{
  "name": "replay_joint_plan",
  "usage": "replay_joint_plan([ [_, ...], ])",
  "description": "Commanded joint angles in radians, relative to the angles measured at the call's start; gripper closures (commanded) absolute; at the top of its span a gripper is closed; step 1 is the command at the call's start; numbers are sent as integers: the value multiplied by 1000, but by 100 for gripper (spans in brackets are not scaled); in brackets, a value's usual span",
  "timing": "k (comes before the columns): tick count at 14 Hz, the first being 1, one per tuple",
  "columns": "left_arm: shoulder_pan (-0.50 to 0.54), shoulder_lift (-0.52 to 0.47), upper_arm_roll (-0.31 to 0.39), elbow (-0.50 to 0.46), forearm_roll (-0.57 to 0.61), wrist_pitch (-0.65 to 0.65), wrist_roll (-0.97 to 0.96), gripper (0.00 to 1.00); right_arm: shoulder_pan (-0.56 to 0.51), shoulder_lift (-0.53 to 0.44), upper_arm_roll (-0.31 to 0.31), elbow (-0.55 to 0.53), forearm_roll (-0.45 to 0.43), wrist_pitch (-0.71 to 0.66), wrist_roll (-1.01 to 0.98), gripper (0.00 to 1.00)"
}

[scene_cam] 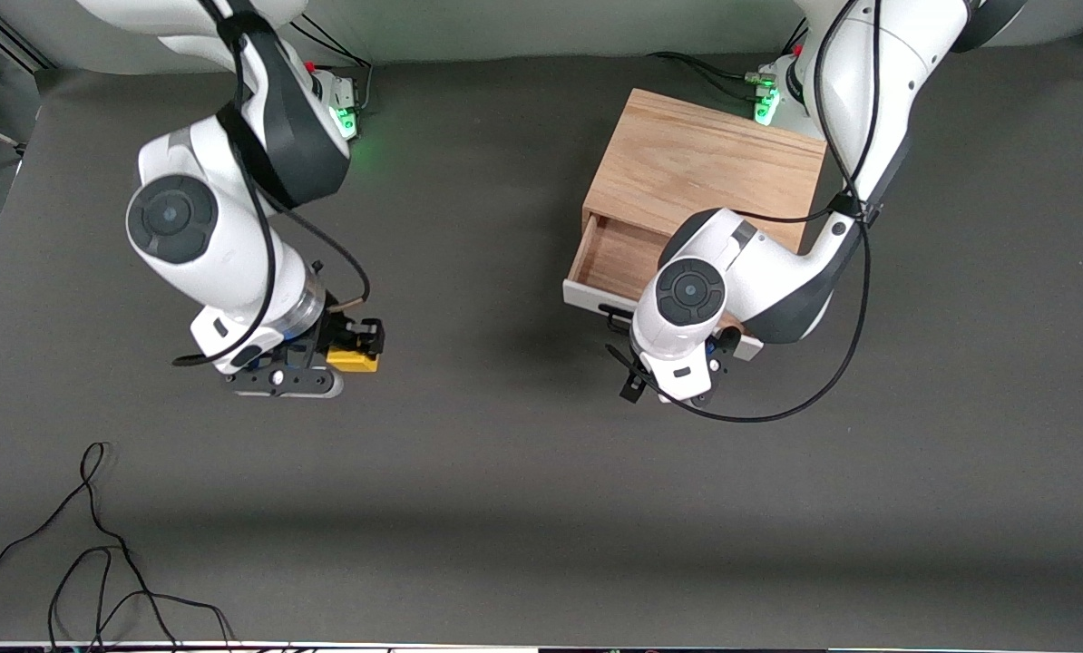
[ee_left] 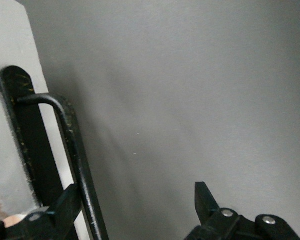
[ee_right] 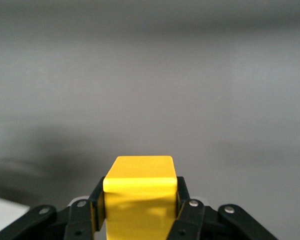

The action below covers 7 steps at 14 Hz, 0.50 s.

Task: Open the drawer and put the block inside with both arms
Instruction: 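Lift the cube with the right gripper while the left gripper pulls the drawer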

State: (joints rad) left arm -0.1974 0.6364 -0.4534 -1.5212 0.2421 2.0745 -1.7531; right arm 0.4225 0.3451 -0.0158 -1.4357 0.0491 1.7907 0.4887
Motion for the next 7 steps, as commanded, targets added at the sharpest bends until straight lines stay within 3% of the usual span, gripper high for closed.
replay_joint_plan([
  [1, -14, 37, 4, 55, 37, 38, -19, 0, 7, 25, -7, 101, 72, -53, 54, 73],
  [3, -14, 43, 4, 70, 39, 45, -17, 0, 9, 25, 20, 116, 75, -53, 109, 73],
  [7, -14, 45, 5, 78, 68, 105, -17, 0, 15, 58, 140, 165, 45, -48, 307, 73],
])
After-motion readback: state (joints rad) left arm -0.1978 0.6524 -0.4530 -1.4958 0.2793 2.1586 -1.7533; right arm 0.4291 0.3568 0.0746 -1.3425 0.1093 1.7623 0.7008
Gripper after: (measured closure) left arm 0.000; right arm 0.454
